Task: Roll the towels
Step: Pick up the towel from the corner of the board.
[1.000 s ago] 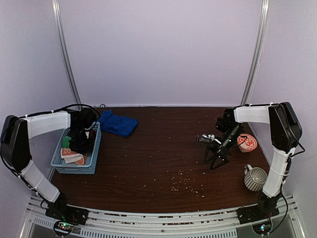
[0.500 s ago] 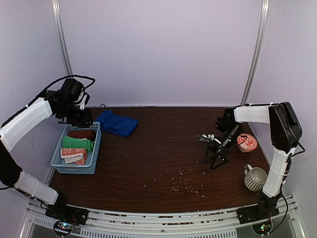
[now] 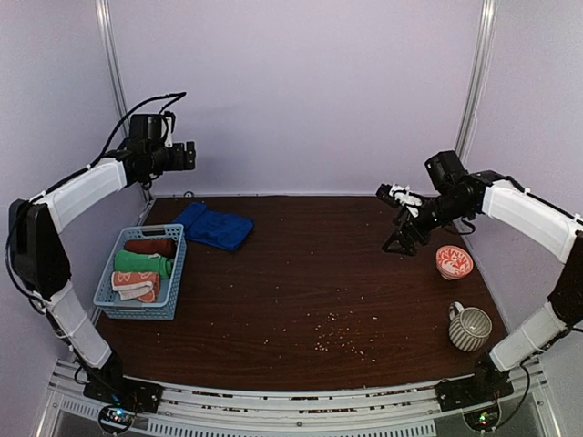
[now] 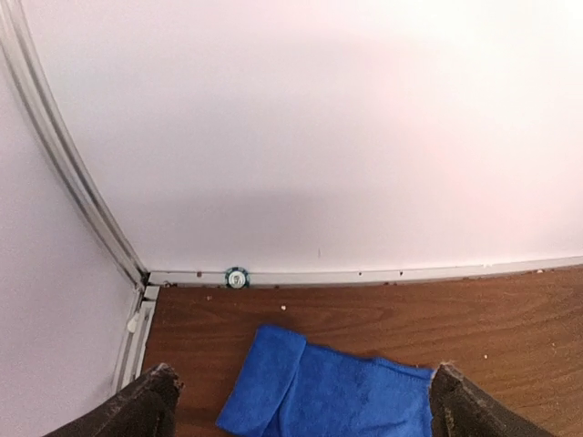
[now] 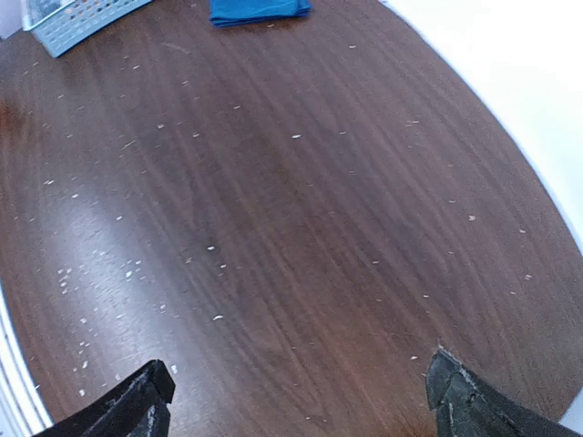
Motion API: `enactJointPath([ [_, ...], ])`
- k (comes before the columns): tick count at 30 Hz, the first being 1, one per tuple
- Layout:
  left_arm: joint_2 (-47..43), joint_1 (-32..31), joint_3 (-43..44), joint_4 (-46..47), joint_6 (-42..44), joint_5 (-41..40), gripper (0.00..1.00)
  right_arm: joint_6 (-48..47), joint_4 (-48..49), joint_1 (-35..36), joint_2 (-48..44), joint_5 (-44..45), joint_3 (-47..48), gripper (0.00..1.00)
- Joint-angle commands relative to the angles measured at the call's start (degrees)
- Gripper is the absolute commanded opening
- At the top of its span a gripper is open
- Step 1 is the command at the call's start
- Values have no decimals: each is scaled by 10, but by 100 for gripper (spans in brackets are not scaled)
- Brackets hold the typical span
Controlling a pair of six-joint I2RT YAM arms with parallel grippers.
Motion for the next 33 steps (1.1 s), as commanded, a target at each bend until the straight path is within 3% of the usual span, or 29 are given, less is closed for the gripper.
enactJointPath([
  [1,134,39,146,-5,25,83,98,99,113,-4,-10,133,-58,100],
  [3,195,39,204,-36,52,80,98,117,127,-7,-8,183,-67,100],
  [7,225,40,201,-3,63,92,98,142,160,-17,-25,271,-66,100],
  [11,227,40,156,69,17,-137,98,179,204,-34,-58,247,-75,100],
  [12,244,44,172,57,10,-128,98,193,213,-39,-63,224,-82,100],
  [14,282,52,204,55,94,-24,98,198,215,-43,-57,166,-89,100],
  [15,300,54,217,46,95,-18,98,192,205,-44,-46,137,-86,100],
  [19,374,73,314,-59,82,107,71,157,133,-44,2,56,-51,95],
  [23,438,73,398,-161,64,113,62,142,127,-45,4,28,-56,88],
  [27,460,73,398,-183,54,68,64,139,127,-44,8,13,-58,85],
  [33,491,73,395,-194,51,76,64,134,117,-44,17,-1,-54,84],
])
